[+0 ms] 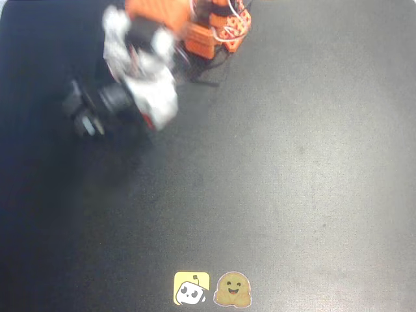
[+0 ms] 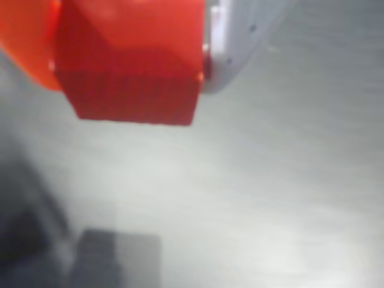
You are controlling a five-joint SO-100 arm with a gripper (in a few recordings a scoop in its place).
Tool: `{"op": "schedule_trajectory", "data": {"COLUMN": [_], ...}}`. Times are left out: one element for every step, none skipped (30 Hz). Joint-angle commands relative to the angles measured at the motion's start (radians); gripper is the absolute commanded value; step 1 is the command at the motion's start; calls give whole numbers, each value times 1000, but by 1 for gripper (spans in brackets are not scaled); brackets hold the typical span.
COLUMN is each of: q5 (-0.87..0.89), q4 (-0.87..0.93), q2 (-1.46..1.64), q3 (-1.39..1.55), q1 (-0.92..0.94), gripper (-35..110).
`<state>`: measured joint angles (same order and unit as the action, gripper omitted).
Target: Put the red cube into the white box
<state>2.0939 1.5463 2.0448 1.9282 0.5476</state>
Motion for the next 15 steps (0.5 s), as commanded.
{"op": "schedule_trajectory", "data": {"q5": [-114, -153, -190, -227, -256, -288, -314, -336, -353, -365, -376, -380, -385, -394, -403], "q4": [89, 107, 121, 135, 150, 161, 167, 172, 173, 173, 175, 175, 173, 169, 166], "q2": [69, 69, 71, 71, 71, 71, 71, 69, 66, 63, 58, 54, 52, 52, 52], "q3": [2, 0, 0, -2, 0, 5, 11, 14, 15, 15, 17, 20, 26, 32, 37], "q1": [225, 287, 347, 403, 456, 505, 549, 586, 618, 643, 663, 680, 693, 704, 713], "gripper": [0, 0, 0, 0, 0, 0, 0, 0, 0, 0, 0, 0, 0, 0, 0]}}
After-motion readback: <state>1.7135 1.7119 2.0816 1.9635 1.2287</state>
